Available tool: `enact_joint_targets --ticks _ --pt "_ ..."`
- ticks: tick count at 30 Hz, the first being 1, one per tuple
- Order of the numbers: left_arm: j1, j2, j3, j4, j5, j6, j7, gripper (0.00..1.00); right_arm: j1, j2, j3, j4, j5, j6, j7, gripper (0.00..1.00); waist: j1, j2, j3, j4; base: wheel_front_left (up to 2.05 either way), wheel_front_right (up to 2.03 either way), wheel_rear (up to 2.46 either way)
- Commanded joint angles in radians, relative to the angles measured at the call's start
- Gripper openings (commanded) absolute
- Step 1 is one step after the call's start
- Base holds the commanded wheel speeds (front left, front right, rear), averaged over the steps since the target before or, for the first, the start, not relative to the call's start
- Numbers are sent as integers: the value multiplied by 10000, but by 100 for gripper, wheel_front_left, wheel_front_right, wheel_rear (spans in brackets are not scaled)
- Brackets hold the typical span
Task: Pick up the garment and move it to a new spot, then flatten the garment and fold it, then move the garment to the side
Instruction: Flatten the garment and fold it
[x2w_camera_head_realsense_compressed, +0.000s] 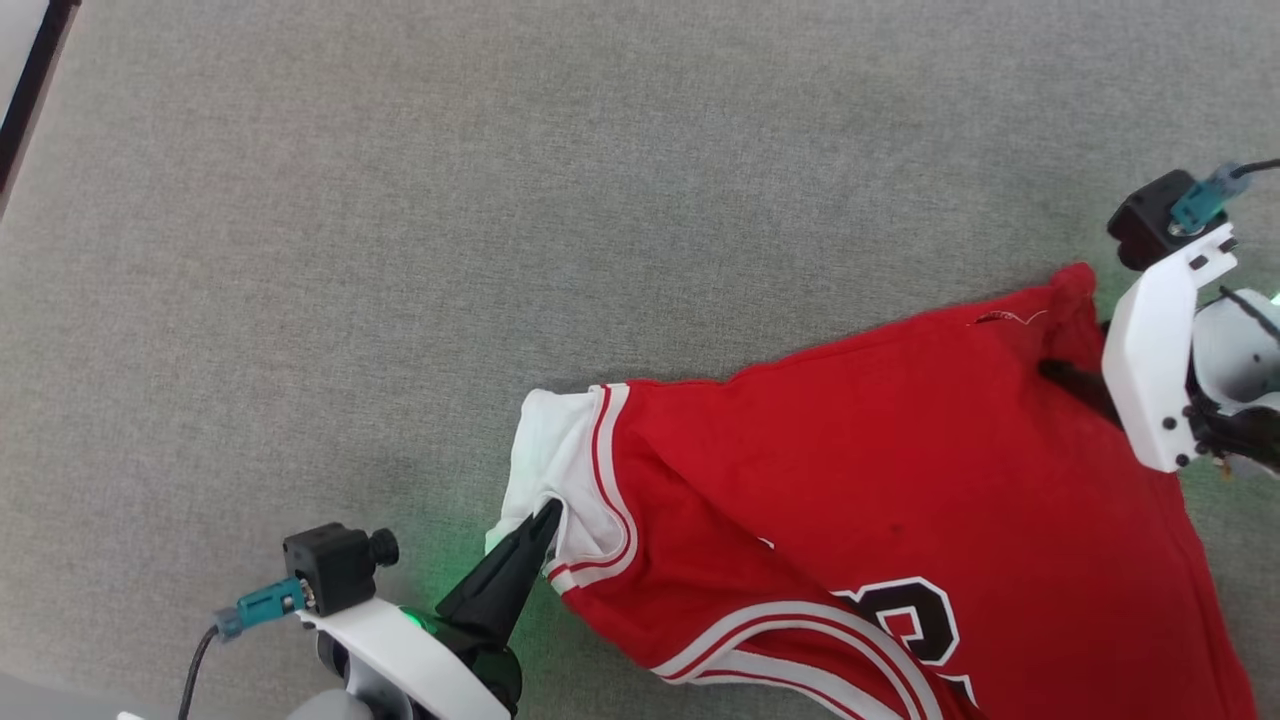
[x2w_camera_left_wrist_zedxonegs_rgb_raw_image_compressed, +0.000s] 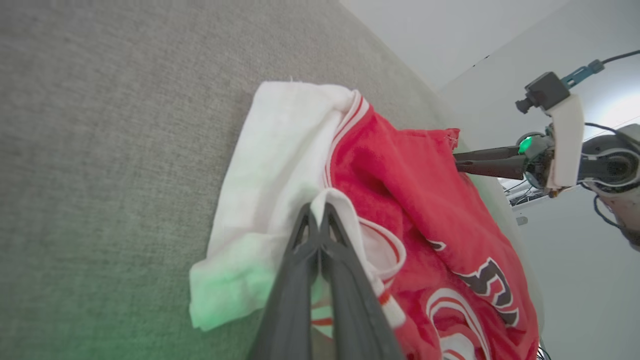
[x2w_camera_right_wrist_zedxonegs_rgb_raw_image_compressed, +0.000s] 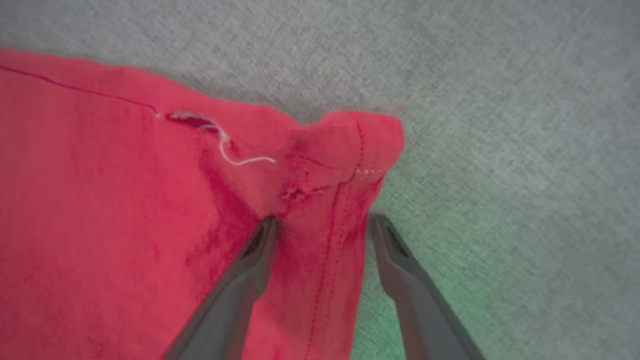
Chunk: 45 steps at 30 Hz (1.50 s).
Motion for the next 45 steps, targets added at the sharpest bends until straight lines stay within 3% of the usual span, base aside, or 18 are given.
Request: enact_joint_targets --ticks 1,2,8,18,25,34,40,45 --pt "-172 -41 12 45 -36 23 -20 0 628 269 676 439 153 65 119 16 -1 -1 -58 -48 0 0 0" --pt "-192 -59 8 90 -77 23 -20 0 588 325 822 547 226 66 -49 0 -1 -1 -105 -91 0 0 0" --pt "-488 44 69 453 -34 23 -20 0 -28 577 971 1182 613 45 -1401 0 -1 -1 -432 -474 0 0 0" --pt "-2174 411 205 1026 -205 23 -20 0 -1500 1072 -361 2526 1505 22 -4136 0 -1 -1 -880 -1381 0 0 0" --pt "-4854 504 517 2150 -874 23 129 0 -2896 1668 -1297 3998 1643 28 -5436 0 -1 -1 -793 -1989 0 0 0" --pt "-9560 329 1674 4742 -1624 23 689 0 -5975 2814 -2149 6126 999 28 -6914 0 -1 -1 -59 -2720 0 0 0" --pt "-12446 127 1887 6261 -1345 23 734 0 -7892 3182 -2542 7120 472 26 -8313 0 -1 -1 307 -3006 0 0 0" --pt "-13802 -23 1853 6820 -1153 24 495 0 -8869 3233 -2734 7571 323 19 -9142 0 -1 -1 425 -3080 0 0 0"
